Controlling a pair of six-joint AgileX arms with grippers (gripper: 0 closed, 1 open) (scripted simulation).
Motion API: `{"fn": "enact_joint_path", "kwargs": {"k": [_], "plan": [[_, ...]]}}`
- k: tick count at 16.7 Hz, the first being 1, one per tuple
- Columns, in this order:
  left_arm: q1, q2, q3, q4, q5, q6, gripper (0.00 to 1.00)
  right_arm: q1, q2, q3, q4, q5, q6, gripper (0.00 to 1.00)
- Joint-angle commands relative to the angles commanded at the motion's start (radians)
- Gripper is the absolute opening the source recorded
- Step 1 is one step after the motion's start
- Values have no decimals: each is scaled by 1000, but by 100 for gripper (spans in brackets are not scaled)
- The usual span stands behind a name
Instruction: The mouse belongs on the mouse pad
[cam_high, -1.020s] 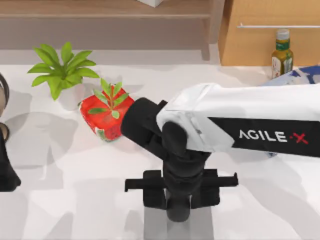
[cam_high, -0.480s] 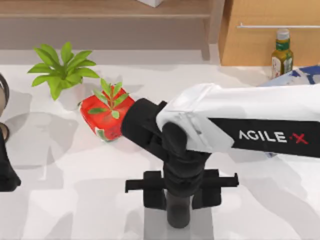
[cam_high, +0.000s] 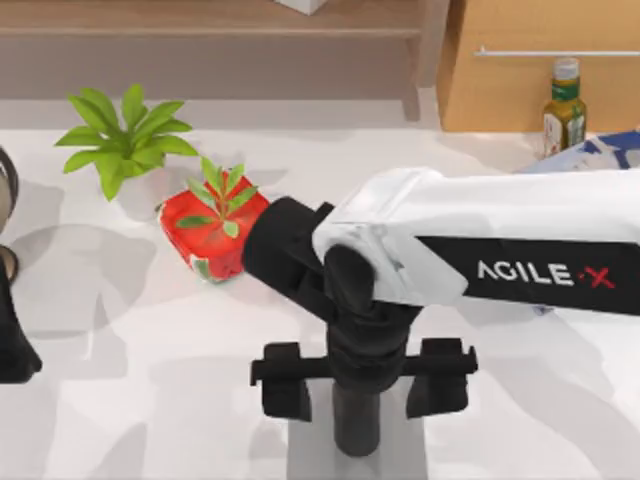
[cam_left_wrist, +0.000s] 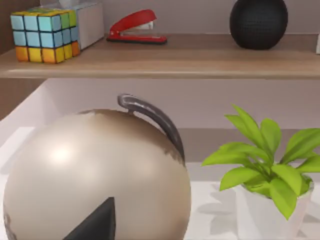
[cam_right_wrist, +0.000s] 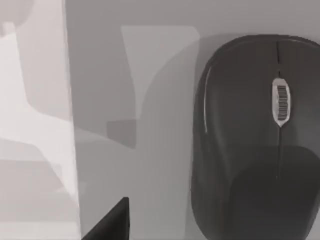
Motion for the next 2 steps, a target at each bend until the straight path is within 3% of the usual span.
{"fn": "enact_joint_path", "kwargs": {"k": [2], "plan": [[0,0,0,0,0,0,100,0,0,0,0,0,0,100]]}}
